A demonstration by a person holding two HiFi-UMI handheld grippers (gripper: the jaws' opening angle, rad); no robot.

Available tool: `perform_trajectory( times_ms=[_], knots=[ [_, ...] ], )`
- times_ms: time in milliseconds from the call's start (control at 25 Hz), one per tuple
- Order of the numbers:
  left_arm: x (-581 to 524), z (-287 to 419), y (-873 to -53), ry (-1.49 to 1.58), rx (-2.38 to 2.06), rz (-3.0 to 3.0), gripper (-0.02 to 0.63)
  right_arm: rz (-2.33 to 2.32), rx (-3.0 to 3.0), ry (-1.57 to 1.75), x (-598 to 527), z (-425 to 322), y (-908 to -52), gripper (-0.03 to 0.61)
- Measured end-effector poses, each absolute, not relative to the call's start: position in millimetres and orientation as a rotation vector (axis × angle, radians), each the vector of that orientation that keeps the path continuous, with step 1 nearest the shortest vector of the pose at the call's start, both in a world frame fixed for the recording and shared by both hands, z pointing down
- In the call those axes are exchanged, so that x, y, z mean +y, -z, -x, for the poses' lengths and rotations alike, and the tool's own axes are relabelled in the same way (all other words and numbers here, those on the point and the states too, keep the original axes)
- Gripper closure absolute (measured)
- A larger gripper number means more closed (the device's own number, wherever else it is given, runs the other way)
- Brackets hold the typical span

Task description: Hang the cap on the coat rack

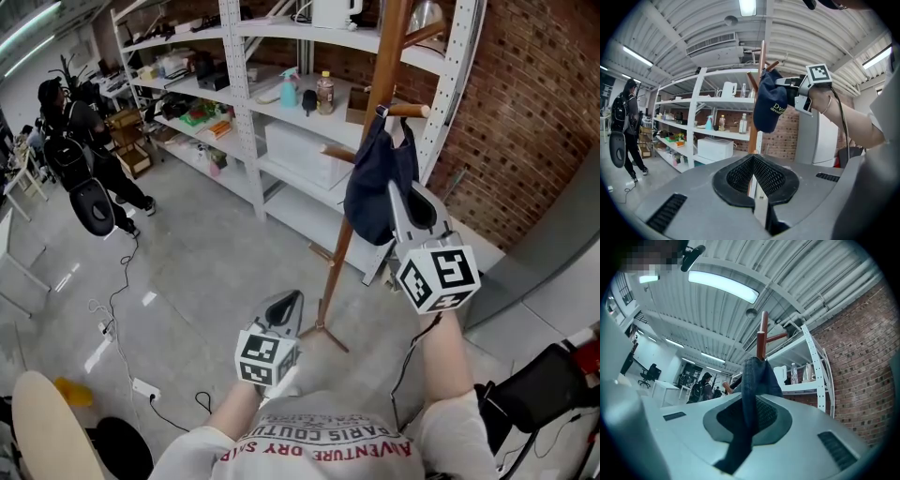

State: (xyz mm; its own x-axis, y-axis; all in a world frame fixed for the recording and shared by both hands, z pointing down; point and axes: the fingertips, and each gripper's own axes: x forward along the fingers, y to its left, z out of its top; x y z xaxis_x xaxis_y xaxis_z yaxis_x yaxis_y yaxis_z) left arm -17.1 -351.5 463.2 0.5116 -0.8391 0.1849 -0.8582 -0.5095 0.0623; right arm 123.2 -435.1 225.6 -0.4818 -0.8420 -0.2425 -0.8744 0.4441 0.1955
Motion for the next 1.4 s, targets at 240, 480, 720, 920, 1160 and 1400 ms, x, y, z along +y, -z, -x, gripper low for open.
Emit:
perform_trajectory(
  times_ms=[240,480,720,920,1160,1400],
  knots=[
    [-353.1,9.8,-462.9,-0.212,-1.450,-2.622,0.607,1.447,2.587,-0.349,-426.5,-124.4,-222.7,0.552],
    [-357.6,5.6,-459.5,-0.216,-1.450,-2.634,0.607,1.531,2.592,-0.495,-412.2,-127.7,-221.0,0.489],
    [-365.0,-7.6,-446.8,-0.196,-1.430,-2.677,0.607,1.579,2.506,-0.462,-381.8,-147.5,-229.0,0.471],
    [-372.1,-19.9,-431.6,-0.151,-1.422,-2.709,0.607,1.752,2.395,-0.434,-371.7,-170.5,-269.2,0.516],
    [-375.9,-32.5,-427.6,-0.140,-1.413,-2.741,0.607,1.827,2.401,-0.223,-373.2,-184.5,-330.3,0.548],
    [-380.5,-46.6,-424.8,-0.117,-1.386,-2.756,0.607,1.835,2.493,0.005,-374.0,-166.9,-394.0,0.561]
  ],
)
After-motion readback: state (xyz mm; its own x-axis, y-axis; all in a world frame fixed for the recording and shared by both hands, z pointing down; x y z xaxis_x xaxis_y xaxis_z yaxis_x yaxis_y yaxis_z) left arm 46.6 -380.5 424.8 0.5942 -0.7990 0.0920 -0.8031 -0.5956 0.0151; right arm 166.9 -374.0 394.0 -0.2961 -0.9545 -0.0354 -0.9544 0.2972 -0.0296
